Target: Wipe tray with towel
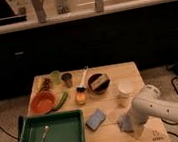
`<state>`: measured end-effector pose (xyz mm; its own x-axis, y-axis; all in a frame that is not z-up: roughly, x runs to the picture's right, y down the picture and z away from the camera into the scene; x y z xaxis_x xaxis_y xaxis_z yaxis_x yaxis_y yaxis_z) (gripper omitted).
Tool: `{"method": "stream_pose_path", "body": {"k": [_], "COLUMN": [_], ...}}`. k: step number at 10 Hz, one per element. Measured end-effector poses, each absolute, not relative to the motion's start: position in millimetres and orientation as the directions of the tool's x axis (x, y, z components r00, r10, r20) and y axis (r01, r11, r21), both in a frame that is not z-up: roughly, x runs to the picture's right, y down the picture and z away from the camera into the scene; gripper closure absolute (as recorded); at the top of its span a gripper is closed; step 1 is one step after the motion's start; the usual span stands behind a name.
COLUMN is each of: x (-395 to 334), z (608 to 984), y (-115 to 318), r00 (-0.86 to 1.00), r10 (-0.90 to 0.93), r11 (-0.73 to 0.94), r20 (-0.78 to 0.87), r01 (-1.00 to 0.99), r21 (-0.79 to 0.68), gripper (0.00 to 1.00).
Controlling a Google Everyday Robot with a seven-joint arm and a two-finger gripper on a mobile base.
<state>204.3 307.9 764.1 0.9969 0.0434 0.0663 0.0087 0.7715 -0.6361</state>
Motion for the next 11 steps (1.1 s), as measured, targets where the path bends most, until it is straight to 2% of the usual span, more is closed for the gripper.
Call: {"method": "stream_pose_path", "body": {"k": [1, 5, 6, 11], "x": [206, 207, 210, 205], "z": [764, 759, 757, 720], "y": [310, 313, 313, 288], "r00": [0.997, 0.996, 0.996, 0.997], "r10": [0.051, 0.061, 0.066, 0.043], "r11": [0.772, 0.774, 0.775, 0.794], "r20": [0.065, 0.067, 0.064, 0.064], "r01": [0.002, -0.005, -0.011, 0.005], "r21": [-0.636, -0.633, -0.632, -0.607], "gripper": [0.49, 0.89, 0.95, 0.98]}}
